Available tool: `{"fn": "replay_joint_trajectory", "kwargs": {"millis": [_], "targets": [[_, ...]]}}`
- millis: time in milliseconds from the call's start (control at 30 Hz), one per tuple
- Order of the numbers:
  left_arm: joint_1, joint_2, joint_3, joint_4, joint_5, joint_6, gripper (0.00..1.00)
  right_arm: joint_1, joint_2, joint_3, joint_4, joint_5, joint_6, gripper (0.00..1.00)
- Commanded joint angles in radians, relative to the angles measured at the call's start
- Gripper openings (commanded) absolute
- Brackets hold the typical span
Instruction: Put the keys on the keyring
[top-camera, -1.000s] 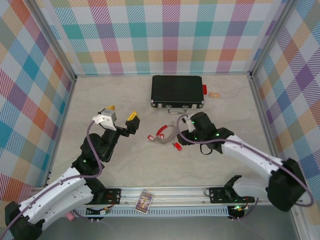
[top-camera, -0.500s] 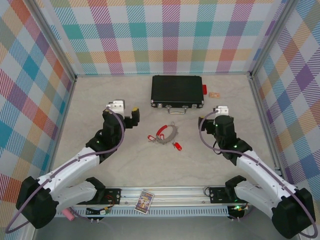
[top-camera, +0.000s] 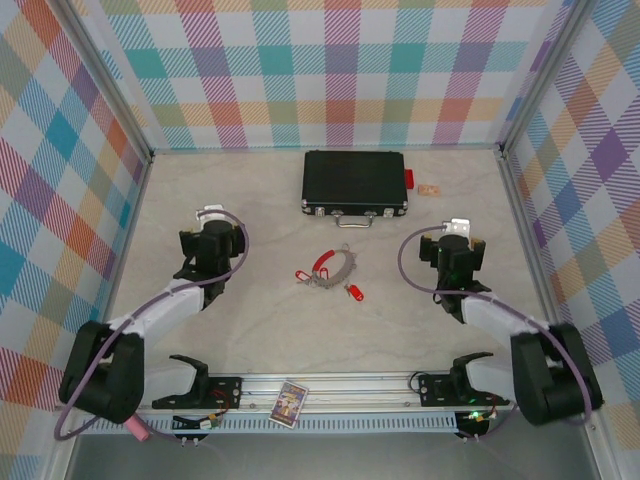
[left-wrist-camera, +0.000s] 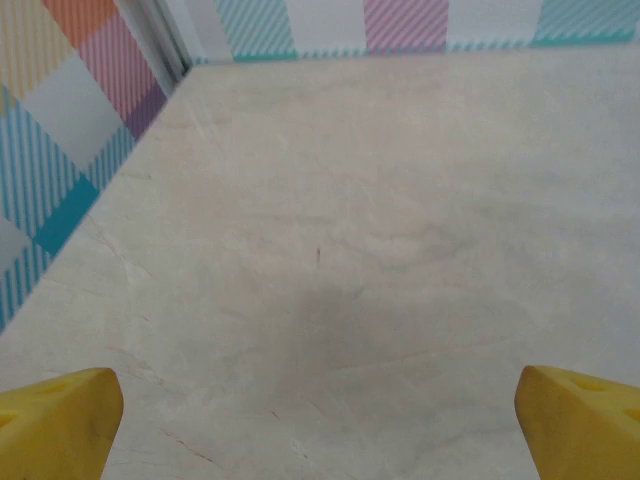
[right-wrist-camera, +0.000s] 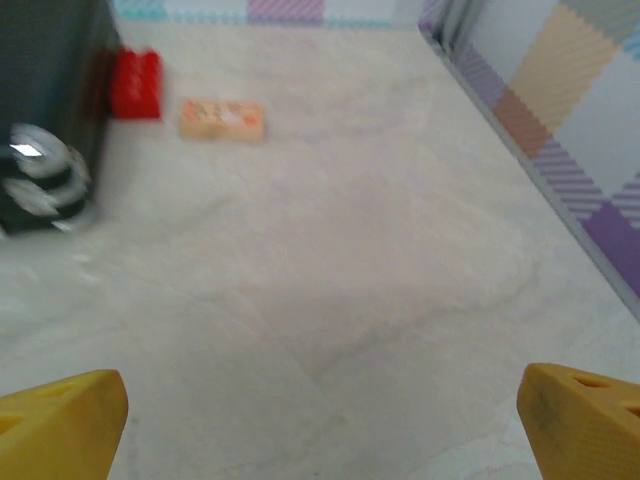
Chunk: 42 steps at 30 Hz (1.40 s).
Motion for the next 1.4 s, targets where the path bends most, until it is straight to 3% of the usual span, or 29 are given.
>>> {"fn": "replay_joint_trajectory", "kwargs": {"millis": [0,67,200,233,300,433,533,567,633,667,733,1367], "targets": [[0.033,0.077,-0.068,0.241,0.079,0.053,1.00,-0.009,0.103,0.018,0.214,0.021,-0.031,0.99],[0.034,0.142,-0.094,0.364,0.092,0.075,1.00,-0.014,0.139,0.041,0.233,-0.033,-0.049,0.99],[0.042,0.271,-0.170,0.654,0.110,0.125,1.00,-0.038,0.224,0.009,0.418,-0.123,-0.077,0.99],[0.044,0.279,-0.169,0.663,0.103,0.120,1.00,-0.053,0.252,-0.003,0.481,-0.141,-0.077,0.99],[0.080,0.265,-0.171,0.638,0.188,0.091,1.00,-0.083,0.223,0.003,0.408,-0.198,-0.041,0.99],[0.156,0.309,-0.199,0.694,0.376,0.060,1.00,-0.132,0.220,-0.026,0.450,-0.296,-0.017,0.99],[0.163,0.325,-0.183,0.687,0.392,0.060,1.00,-0.143,0.267,-0.042,0.511,-0.383,-0.034,0.99],[0.169,0.333,-0.173,0.680,0.387,0.055,1.00,-0.144,0.321,-0.047,0.614,-0.360,-0.041,0.99],[0.187,0.332,-0.148,0.634,0.375,0.023,1.00,-0.154,0.281,-0.013,0.462,-0.377,-0.015,0.99],[0.199,0.330,-0.145,0.623,0.376,0.009,1.00,-0.159,0.310,-0.009,0.511,-0.380,-0.021,0.99],[0.199,0.331,-0.148,0.631,0.368,0.010,1.00,-0.168,0.292,0.011,0.436,-0.393,-0.007,0.99],[0.198,0.329,-0.150,0.631,0.402,0.024,1.00,-0.168,0.297,0.011,0.444,-0.381,-0.002,0.99]]}}
